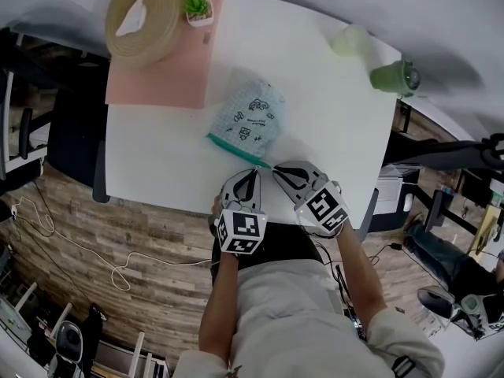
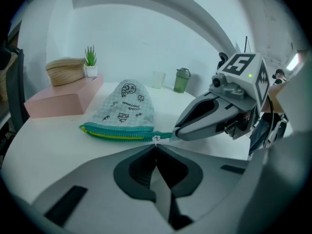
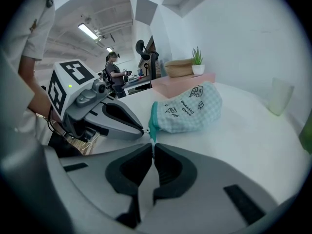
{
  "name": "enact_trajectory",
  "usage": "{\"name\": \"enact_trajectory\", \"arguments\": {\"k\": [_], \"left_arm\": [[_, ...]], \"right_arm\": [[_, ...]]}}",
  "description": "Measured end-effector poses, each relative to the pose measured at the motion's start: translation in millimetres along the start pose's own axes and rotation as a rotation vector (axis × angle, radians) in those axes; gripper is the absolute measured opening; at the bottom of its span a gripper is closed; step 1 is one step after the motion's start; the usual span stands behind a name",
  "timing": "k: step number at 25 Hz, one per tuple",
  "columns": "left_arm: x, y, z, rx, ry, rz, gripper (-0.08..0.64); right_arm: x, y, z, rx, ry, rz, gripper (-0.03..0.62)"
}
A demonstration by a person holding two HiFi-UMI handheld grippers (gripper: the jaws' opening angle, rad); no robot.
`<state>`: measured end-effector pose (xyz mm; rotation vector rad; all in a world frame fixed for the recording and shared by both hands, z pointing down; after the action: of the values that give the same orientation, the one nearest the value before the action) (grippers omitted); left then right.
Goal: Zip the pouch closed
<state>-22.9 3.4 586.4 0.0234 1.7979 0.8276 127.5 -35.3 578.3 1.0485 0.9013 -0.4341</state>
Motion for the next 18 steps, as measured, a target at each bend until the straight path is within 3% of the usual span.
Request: {"name": "enact_trajectory", "arguments": {"k": [18], "left_arm": [[5.5, -5.1, -17.8, 0.008, -0.03, -0.006, -0.003]], "right_arm": [[4.8, 4.5, 8.0, -0.036, 0.005, -0.016, 0.015]]}}
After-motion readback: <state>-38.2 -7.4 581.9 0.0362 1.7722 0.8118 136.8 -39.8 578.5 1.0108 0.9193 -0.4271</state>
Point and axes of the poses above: the fingertips, and each gripper's own axes: x backward along the fingers, z to its right, y out of its underside, the point moved 10 cm from there along x, backward along the fingers, and after that the axes turned 12 degrees about -z, right-handed, at the moved point
